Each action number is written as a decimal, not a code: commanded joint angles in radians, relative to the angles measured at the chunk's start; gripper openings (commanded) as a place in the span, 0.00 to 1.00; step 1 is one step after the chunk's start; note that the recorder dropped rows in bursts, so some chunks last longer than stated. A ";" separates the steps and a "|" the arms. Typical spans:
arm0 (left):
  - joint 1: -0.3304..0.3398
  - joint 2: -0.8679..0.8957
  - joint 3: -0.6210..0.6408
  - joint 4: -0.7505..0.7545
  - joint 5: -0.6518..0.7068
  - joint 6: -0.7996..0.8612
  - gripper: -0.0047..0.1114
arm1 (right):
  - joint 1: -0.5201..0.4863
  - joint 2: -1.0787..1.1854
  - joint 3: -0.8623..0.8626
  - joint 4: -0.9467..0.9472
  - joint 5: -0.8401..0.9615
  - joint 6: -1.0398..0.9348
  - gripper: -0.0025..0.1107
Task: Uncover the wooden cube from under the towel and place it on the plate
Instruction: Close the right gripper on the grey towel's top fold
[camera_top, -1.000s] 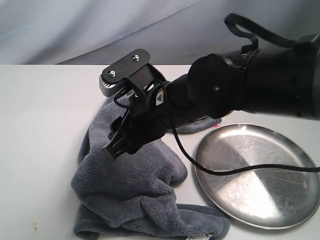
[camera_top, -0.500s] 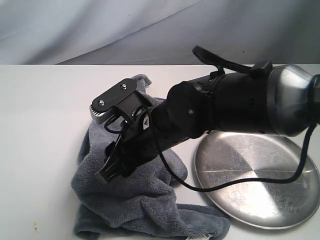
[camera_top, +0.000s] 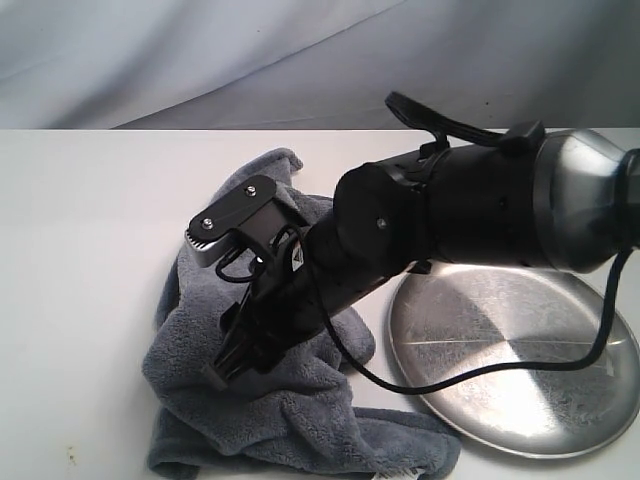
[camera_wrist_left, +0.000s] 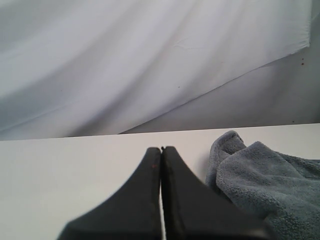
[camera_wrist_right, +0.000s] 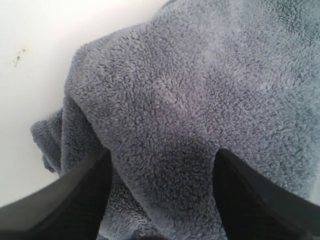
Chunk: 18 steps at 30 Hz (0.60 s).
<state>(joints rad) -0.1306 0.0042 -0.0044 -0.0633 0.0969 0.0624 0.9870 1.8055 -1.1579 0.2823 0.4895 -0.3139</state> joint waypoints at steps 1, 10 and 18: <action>0.002 -0.004 0.004 -0.002 -0.011 -0.001 0.04 | 0.003 0.014 -0.007 -0.016 0.001 0.001 0.51; 0.002 -0.004 0.004 -0.002 -0.011 -0.001 0.04 | 0.003 0.036 -0.007 -0.032 0.001 0.008 0.44; 0.002 -0.004 0.004 -0.002 -0.011 -0.001 0.04 | 0.003 0.036 -0.007 -0.030 0.001 0.008 0.14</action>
<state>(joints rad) -0.1306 0.0042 -0.0044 -0.0633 0.0969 0.0624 0.9870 1.8370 -1.1594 0.2558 0.4853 -0.3116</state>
